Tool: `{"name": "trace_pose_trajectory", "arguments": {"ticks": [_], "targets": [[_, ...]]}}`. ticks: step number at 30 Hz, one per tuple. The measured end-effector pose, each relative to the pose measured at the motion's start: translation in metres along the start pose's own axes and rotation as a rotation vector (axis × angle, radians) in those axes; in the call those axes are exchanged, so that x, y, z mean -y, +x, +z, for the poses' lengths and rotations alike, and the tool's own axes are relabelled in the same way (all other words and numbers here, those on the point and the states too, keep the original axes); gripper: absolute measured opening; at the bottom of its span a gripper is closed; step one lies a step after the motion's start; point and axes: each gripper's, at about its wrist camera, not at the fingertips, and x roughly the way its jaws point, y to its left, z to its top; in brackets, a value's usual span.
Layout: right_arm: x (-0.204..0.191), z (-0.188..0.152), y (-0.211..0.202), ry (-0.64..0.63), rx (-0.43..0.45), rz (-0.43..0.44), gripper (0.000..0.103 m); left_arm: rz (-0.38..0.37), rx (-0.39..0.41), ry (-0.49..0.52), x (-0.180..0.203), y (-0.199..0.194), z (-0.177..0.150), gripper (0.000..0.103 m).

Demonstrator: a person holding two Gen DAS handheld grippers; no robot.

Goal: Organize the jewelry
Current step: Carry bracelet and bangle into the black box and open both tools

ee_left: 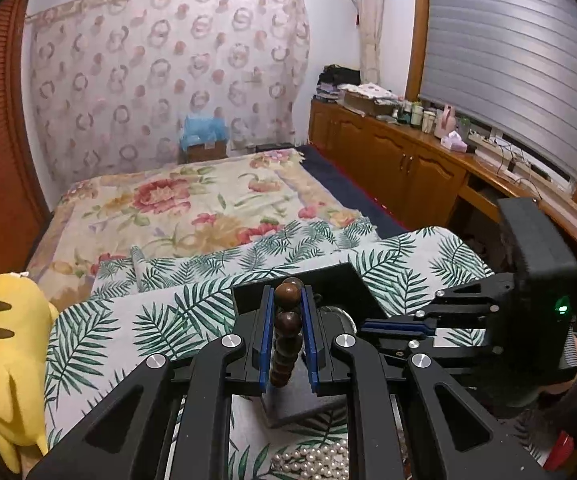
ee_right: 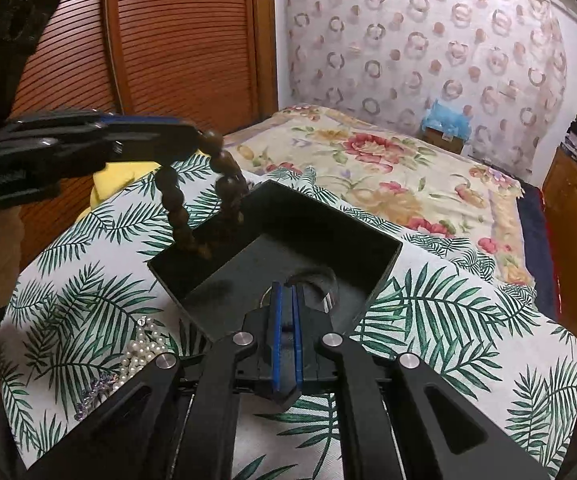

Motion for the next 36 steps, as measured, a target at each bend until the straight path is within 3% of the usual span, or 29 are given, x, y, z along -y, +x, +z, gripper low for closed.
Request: {"name": "trace_pose_trajectory", "arguments": {"ticks": [18, 26, 30, 36], "targets": [[0.019, -0.015, -0.023, 0.087, 0.033, -0.037, 0.006, -0.022, -0.054, 0.016, 0.005, 0.029, -0.005, 0.012], [0.011, -0.024, -0.033, 0.098, 0.043, -0.039, 0.006, -0.022, -0.043, 0.019, 0.009, 0.015, -0.01, 0.014], [0.004, -0.032, -0.045, 0.114, 0.056, -0.036, 0.006, -0.022, -0.033, 0.015, 0.011, 0.0, -0.022, 0.021], [-0.008, -0.05, -0.06, 0.134, 0.057, -0.035, 0.006, -0.022, -0.031, 0.004, 0.015, -0.024, -0.047, 0.021]]}}
